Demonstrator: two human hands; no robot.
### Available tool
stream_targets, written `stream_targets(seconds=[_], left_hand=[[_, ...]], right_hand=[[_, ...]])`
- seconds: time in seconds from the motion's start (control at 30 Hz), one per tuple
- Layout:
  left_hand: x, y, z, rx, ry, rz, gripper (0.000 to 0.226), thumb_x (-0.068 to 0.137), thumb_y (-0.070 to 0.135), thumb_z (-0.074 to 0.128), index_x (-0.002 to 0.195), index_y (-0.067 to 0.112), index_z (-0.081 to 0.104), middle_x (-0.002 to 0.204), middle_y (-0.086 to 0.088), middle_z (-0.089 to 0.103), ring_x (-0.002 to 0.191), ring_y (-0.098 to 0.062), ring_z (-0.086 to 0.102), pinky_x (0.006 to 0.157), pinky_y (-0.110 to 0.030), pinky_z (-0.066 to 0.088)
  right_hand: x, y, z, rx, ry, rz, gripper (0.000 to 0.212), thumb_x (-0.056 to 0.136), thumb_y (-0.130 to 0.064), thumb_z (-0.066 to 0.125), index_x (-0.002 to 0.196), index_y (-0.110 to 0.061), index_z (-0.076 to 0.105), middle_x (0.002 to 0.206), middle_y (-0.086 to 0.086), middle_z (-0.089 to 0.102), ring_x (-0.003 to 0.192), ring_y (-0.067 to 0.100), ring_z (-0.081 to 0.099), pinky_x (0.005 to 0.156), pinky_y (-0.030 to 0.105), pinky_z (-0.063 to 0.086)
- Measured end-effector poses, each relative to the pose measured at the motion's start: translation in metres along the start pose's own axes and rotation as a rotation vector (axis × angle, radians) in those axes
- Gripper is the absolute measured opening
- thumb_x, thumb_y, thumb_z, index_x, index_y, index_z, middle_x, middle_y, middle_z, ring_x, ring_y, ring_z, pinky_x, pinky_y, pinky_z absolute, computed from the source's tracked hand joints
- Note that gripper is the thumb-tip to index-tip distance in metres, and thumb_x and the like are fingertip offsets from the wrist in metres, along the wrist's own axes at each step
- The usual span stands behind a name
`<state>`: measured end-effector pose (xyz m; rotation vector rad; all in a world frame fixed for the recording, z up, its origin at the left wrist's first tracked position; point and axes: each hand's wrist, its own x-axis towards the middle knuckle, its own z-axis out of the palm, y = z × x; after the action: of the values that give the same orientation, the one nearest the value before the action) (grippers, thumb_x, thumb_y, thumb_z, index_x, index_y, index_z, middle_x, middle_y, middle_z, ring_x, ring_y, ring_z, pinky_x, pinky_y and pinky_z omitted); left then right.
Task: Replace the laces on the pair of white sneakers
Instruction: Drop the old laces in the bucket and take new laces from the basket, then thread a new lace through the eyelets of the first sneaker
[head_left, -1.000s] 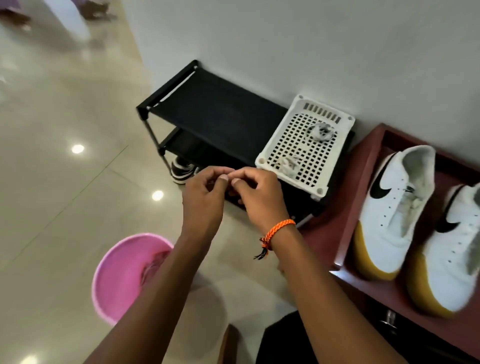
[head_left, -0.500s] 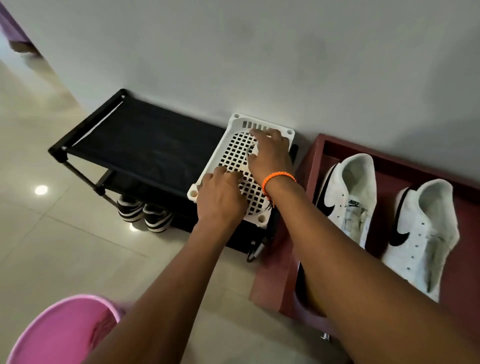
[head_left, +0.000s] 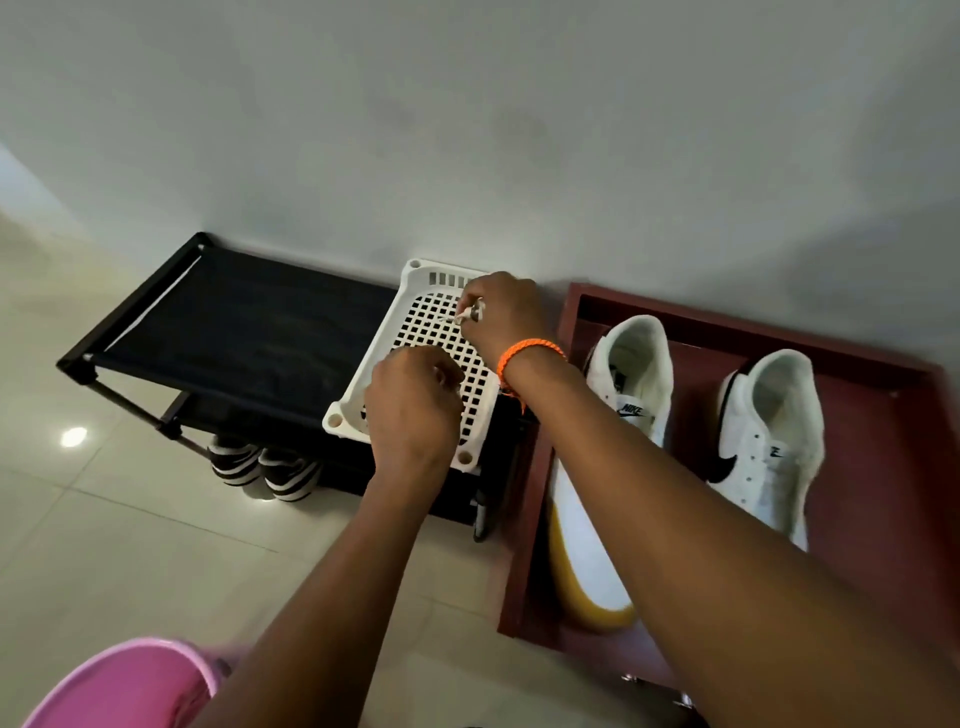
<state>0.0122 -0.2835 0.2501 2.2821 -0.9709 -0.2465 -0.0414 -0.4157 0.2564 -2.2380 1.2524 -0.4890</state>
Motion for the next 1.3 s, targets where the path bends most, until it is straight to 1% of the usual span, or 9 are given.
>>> stream_targets(seconds=[0.07, 0.13, 0.23, 0.53, 0.67, 0.77, 0.9, 1.07, 1.3], left_hand=[[-0.005, 0.021, -0.007, -0.137, 0.009, -0.047, 0.026, 0.088, 0.003, 0.073, 0.083, 0.026, 0.083, 0.083, 0.007, 0.076, 0.07, -0.014, 0.069, 0.052, -0.026, 0.051], [-0.02, 0.047, -0.013, -0.266, 0.008, -0.045, 0.027, 0.086, 0.003, 0.075, 0.077, 0.029, 0.08, 0.077, 0.012, 0.075, 0.069, -0.007, 0.07, 0.065, -0.028, 0.06], [-0.049, 0.081, -0.012, -0.366, -0.092, 0.004, 0.025, 0.085, 0.005, 0.078, 0.077, 0.028, 0.081, 0.075, 0.018, 0.075, 0.072, 0.006, 0.068, 0.065, -0.011, 0.052], [-0.141, 0.149, 0.051, -0.59, -0.308, -0.013, 0.021, 0.084, 0.008, 0.084, 0.081, 0.029, 0.082, 0.082, 0.015, 0.078, 0.076, -0.004, 0.074, 0.076, -0.037, 0.064], [-0.148, 0.158, 0.073, -0.535, -0.338, 0.037, 0.022, 0.087, 0.007, 0.082, 0.082, 0.028, 0.08, 0.083, 0.012, 0.077, 0.073, -0.01, 0.073, 0.072, -0.043, 0.064], [-0.14, 0.164, 0.083, -0.54, -0.338, 0.094, 0.024, 0.092, 0.005, 0.077, 0.087, 0.029, 0.076, 0.089, 0.013, 0.076, 0.084, -0.006, 0.073, 0.078, -0.042, 0.064], [-0.139, 0.16, 0.103, -0.558, -0.329, 0.1, 0.027, 0.099, 0.001, 0.066, 0.093, 0.027, 0.066, 0.099, 0.008, 0.075, 0.096, -0.009, 0.072, 0.088, -0.042, 0.061], [-0.146, 0.155, 0.115, -0.523, -0.401, 0.073, 0.018, 0.104, 0.007, 0.059, 0.101, 0.025, 0.06, 0.107, 0.004, 0.073, 0.105, -0.015, 0.069, 0.098, -0.043, 0.056], [-0.154, 0.175, 0.128, -0.491, -0.417, 0.094, 0.009, 0.104, 0.009, 0.06, 0.108, 0.017, 0.064, 0.099, 0.015, 0.068, 0.099, -0.007, 0.066, 0.084, -0.023, 0.047]], right_hand=[[-0.018, 0.008, -0.036, 0.151, 0.09, 0.017, 0.014, 0.083, -0.007, 0.075, 0.085, -0.02, 0.081, 0.089, -0.001, 0.076, 0.08, 0.012, 0.063, 0.073, 0.027, 0.049], [-0.047, 0.022, -0.077, 0.292, 0.157, 0.062, 0.014, 0.081, -0.003, 0.077, 0.083, -0.016, 0.081, 0.086, -0.001, 0.079, 0.077, 0.012, 0.069, 0.075, 0.029, 0.056], [-0.09, 0.049, -0.127, 0.493, 0.18, 0.168, 0.021, 0.079, 0.007, 0.077, 0.081, -0.014, 0.081, 0.076, 0.003, 0.076, 0.063, 0.018, 0.072, 0.07, 0.041, 0.066], [-0.185, 0.128, -0.21, 0.532, 0.387, 0.33, 0.021, 0.083, 0.005, 0.076, 0.082, -0.016, 0.077, 0.079, -0.001, 0.076, 0.061, 0.019, 0.075, 0.065, 0.032, 0.062], [-0.203, 0.148, -0.2, 0.366, 0.262, 0.4, 0.033, 0.078, -0.004, 0.082, 0.099, -0.03, 0.079, 0.101, -0.01, 0.077, 0.09, 0.012, 0.075, 0.086, 0.034, 0.062], [-0.218, 0.15, -0.198, 0.528, 0.276, 0.389, 0.054, 0.081, 0.006, 0.078, 0.126, -0.024, 0.073, 0.128, -0.006, 0.073, 0.121, 0.008, 0.067, 0.108, 0.038, 0.055], [-0.241, 0.153, -0.185, 0.419, 0.434, 0.471, 0.062, 0.083, -0.002, 0.078, 0.138, -0.025, 0.065, 0.13, -0.014, 0.067, 0.118, 0.004, 0.065, 0.103, 0.032, 0.055], [-0.252, 0.158, -0.158, 0.283, 0.034, 0.579, 0.098, 0.064, -0.047, 0.086, 0.149, -0.045, 0.036, 0.142, -0.006, 0.06, 0.126, 0.021, 0.061, 0.103, 0.048, 0.055], [-0.237, 0.181, -0.17, 0.172, -0.022, 0.602, 0.098, 0.052, -0.056, 0.079, 0.141, -0.038, 0.041, 0.125, -0.003, 0.066, 0.111, 0.026, 0.067, 0.089, 0.049, 0.06]])
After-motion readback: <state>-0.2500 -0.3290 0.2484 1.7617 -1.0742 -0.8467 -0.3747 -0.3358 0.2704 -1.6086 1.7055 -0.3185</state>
